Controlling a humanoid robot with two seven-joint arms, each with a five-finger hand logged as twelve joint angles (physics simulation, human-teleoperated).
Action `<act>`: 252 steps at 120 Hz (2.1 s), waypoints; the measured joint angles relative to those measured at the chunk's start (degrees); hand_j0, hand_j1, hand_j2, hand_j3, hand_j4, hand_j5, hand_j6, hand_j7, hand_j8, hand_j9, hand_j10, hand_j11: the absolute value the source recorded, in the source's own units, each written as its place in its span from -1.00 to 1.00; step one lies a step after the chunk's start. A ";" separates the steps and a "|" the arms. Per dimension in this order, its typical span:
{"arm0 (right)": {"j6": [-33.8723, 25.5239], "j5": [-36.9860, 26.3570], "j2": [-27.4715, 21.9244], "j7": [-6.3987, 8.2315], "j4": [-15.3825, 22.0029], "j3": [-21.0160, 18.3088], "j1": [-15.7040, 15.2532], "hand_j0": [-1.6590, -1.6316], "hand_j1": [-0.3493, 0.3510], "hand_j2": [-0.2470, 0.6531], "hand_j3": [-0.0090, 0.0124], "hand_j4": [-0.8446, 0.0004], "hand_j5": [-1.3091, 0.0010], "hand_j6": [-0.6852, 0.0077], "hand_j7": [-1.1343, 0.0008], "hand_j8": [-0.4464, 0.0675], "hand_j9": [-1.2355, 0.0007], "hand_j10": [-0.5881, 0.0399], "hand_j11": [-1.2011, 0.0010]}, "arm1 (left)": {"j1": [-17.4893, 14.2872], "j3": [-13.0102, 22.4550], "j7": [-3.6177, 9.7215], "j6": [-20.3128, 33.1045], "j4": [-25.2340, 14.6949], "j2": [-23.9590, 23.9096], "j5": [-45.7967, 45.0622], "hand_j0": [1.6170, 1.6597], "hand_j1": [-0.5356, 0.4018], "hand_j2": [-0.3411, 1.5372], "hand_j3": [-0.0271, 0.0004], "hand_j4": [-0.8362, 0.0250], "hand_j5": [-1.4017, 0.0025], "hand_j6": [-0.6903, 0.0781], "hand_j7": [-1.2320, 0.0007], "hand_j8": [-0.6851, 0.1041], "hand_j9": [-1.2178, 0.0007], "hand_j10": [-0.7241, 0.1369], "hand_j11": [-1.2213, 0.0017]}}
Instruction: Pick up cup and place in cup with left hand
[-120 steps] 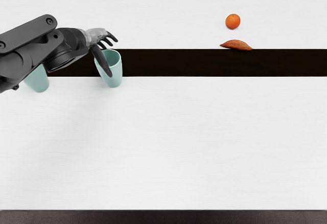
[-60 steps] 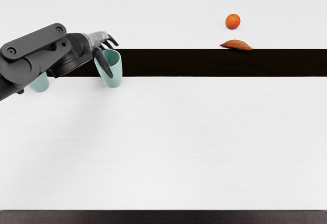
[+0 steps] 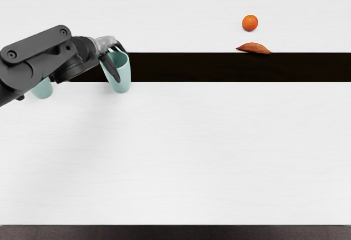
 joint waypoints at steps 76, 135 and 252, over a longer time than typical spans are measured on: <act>0.00 0.00 0.00 0.00 0.00 -0.01 0.00 -0.93 -1.00 -0.45 -0.16 1.00 1.00 0.98 1.00 0.74 1.00 0.87 1.00 | -2.51 -1.86 0.02 -0.75 -19.19 17.00 -3.27 0.71 -0.23 -0.51 0.97 0.12 -0.04 0.28 -0.17 0.22 -0.14 -0.18 -0.15; 0.00 0.00 0.00 0.00 0.00 -0.01 0.00 -0.93 -1.00 -0.45 -0.16 1.00 1.00 0.98 1.00 0.74 1.00 0.87 1.00 | -2.60 -2.05 0.01 -3.62 -24.68 26.02 -3.80 0.80 -0.31 -0.46 0.97 0.13 0.01 0.31 -0.12 0.24 -0.13 -0.13 -0.14; 0.00 0.00 0.00 0.00 0.00 0.00 0.00 -0.93 -1.00 -0.45 -0.16 1.00 1.00 0.98 1.00 0.74 1.00 0.87 1.00 | -3.66 -1.84 0.02 -4.07 -21.25 34.42 -3.56 0.78 -0.29 -0.49 0.97 0.15 -0.01 0.31 -0.13 0.23 -0.13 -0.16 -0.13</act>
